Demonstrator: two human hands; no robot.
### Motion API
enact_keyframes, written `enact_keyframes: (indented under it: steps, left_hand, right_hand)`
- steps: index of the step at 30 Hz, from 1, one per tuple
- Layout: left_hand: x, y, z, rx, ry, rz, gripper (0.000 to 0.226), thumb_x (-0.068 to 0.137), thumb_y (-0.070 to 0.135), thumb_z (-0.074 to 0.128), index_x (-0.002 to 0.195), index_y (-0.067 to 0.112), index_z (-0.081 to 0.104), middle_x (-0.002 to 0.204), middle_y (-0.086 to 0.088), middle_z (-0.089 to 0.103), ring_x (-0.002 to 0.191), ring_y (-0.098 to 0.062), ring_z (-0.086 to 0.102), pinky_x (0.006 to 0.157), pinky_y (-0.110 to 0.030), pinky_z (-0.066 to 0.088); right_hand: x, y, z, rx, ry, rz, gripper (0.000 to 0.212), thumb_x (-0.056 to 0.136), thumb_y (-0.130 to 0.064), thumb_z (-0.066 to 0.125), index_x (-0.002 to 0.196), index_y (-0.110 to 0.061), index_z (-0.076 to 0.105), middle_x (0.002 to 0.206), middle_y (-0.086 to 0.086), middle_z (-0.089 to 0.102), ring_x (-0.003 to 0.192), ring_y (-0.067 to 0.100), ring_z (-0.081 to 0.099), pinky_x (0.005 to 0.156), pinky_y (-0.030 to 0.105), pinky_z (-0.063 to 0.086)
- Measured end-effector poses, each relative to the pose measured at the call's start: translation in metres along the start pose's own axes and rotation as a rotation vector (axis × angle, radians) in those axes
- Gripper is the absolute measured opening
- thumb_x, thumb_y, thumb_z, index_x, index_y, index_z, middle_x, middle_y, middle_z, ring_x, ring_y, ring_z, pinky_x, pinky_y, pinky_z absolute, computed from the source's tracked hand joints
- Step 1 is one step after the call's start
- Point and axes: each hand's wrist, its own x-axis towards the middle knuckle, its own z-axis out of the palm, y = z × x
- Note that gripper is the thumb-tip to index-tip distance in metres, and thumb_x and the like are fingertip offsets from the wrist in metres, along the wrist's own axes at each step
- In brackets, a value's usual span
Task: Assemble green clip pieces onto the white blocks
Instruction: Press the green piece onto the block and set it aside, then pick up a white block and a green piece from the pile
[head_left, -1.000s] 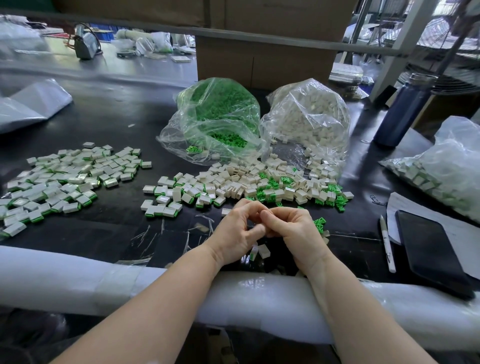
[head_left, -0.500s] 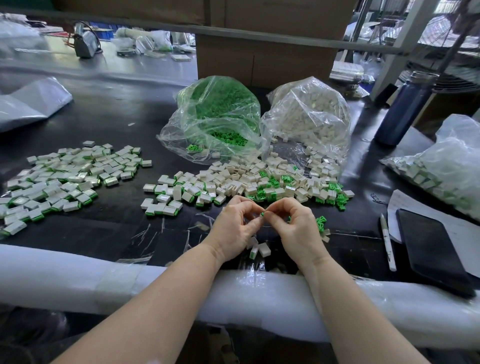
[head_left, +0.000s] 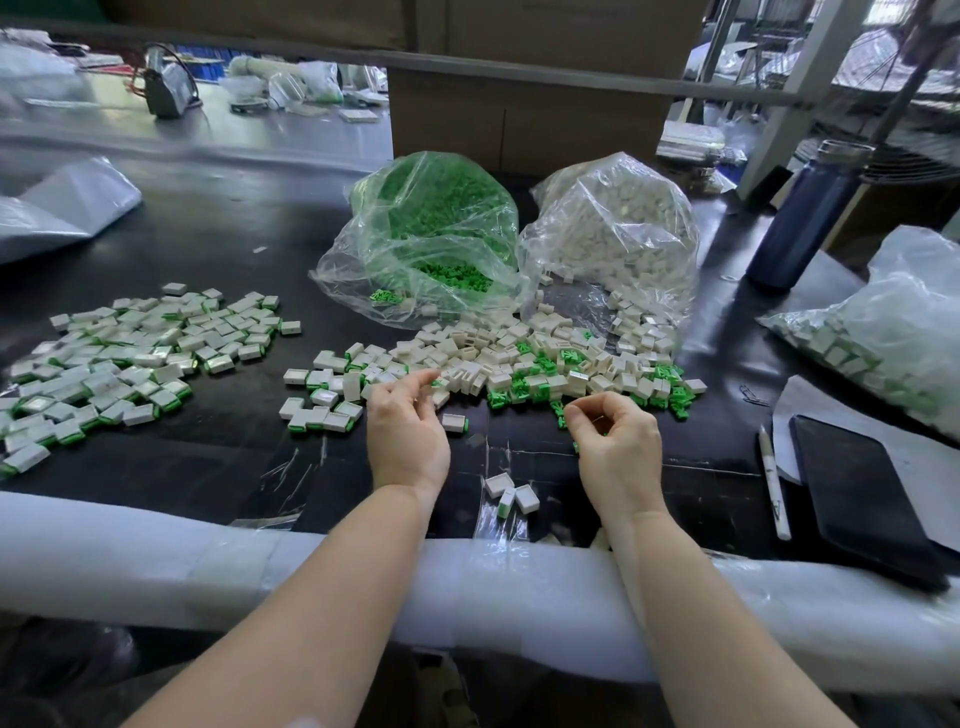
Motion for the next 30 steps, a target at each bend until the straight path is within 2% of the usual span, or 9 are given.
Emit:
enact_keyframes:
  steps: [2, 4, 11, 13, 16, 20, 23, 27, 30]
  left_hand:
    - [-0.001, -0.001, 0.001, 0.083, -0.054, 0.001, 0.034, 0.094, 0.002, 0.044, 0.124, 0.011, 0.059, 0.124, -0.011, 0.042, 0.110, -0.024, 0.048, 0.091, -0.014, 0.031]
    - [-0.002, -0.001, 0.003, 0.159, -0.098, 0.015, 0.037, 0.093, 0.000, 0.043, 0.127, 0.006, 0.054, 0.130, -0.012, 0.037, 0.118, -0.026, 0.040, 0.092, -0.013, 0.026]
    - [-0.005, 0.004, 0.005, 0.385, -0.176, -0.011, 0.036, 0.094, 0.007, 0.044, 0.128, -0.001, 0.050, 0.146, -0.013, 0.023, 0.132, -0.030, 0.020, 0.108, -0.029, 0.020]
    - [-0.005, 0.004, 0.006, 0.424, -0.194, -0.015, 0.036, 0.094, 0.010, 0.044, 0.129, 0.001, 0.048, 0.149, -0.011, 0.018, 0.135, -0.030, 0.015, 0.110, -0.032, 0.019]
    - [-0.006, 0.004, 0.007, 0.457, -0.208, 0.023, 0.040, 0.094, 0.014, 0.046, 0.133, 0.005, 0.045, 0.151, -0.009, 0.015, 0.138, -0.028, 0.010, 0.112, -0.034, 0.016]
    - [-0.009, 0.002, 0.008, 0.462, -0.227, 0.156, 0.041, 0.093, 0.015, 0.047, 0.134, 0.015, 0.046, 0.146, -0.004, 0.023, 0.135, -0.024, 0.012, 0.111, -0.037, 0.016]
    - [-0.010, 0.000, 0.012, 0.507, -0.316, 0.277, 0.045, 0.095, 0.024, 0.046, 0.139, 0.021, 0.039, 0.147, 0.002, 0.025, 0.133, -0.018, 0.012, 0.112, -0.036, 0.014]
    - [-0.011, -0.003, 0.018, 0.619, -0.471, 0.361, 0.055, 0.097, 0.043, 0.035, 0.147, 0.033, 0.016, 0.156, 0.010, 0.010, 0.141, -0.013, 0.002, 0.116, -0.037, 0.001]
    - [-0.012, -0.004, 0.020, 0.656, -0.537, 0.375, 0.051, 0.097, 0.046, 0.029, 0.146, 0.037, 0.018, 0.156, 0.013, 0.013, 0.143, -0.011, 0.004, 0.115, -0.038, -0.004]
  right_hand:
    - [0.000, 0.000, -0.001, -0.004, 0.021, 0.019, 0.007, 0.086, -0.011, 0.065, 0.080, -0.014, 0.066, 0.087, 0.009, 0.065, 0.074, 0.016, 0.055, 0.071, 0.026, 0.044]
    - [0.001, 0.001, -0.001, -0.019, 0.042, 0.030, 0.010, 0.086, -0.012, 0.064, 0.078, -0.016, 0.064, 0.087, 0.009, 0.065, 0.077, 0.019, 0.056, 0.074, 0.031, 0.047]
    - [0.002, 0.001, -0.001, -0.089, 0.034, 0.059, 0.011, 0.087, -0.012, 0.063, 0.076, -0.016, 0.064, 0.090, 0.010, 0.065, 0.080, 0.020, 0.057, 0.075, 0.029, 0.045]
    - [0.002, 0.002, -0.001, -0.138, 0.031, 0.058, 0.009, 0.088, -0.013, 0.062, 0.079, -0.014, 0.066, 0.092, 0.010, 0.064, 0.082, 0.021, 0.056, 0.076, 0.030, 0.045]
    - [0.002, 0.003, 0.001, -0.255, 0.015, 0.026, 0.011, 0.090, -0.014, 0.058, 0.092, -0.013, 0.069, 0.099, 0.002, 0.061, 0.096, 0.023, 0.054, 0.087, 0.034, 0.041]
    - [0.000, 0.004, 0.005, -0.495, -0.072, -0.011, 0.022, 0.094, -0.021, 0.051, 0.113, -0.023, 0.064, 0.123, -0.007, 0.055, 0.115, 0.021, 0.041, 0.092, 0.035, 0.028]
    - [-0.001, 0.003, 0.008, -0.620, -0.126, -0.045, 0.030, 0.095, -0.027, 0.048, 0.124, -0.030, 0.056, 0.133, -0.012, 0.048, 0.121, 0.016, 0.035, 0.096, 0.036, 0.023]
    - [-0.002, 0.003, 0.012, -0.705, -0.172, -0.092, 0.037, 0.096, -0.031, 0.045, 0.132, -0.035, 0.047, 0.143, -0.016, 0.039, 0.130, 0.014, 0.029, 0.101, 0.038, 0.020]
    - [-0.002, 0.005, 0.014, -0.752, -0.205, -0.105, 0.036, 0.097, -0.032, 0.042, 0.132, -0.036, 0.047, 0.144, -0.015, 0.040, 0.131, 0.013, 0.028, 0.101, 0.037, 0.016]
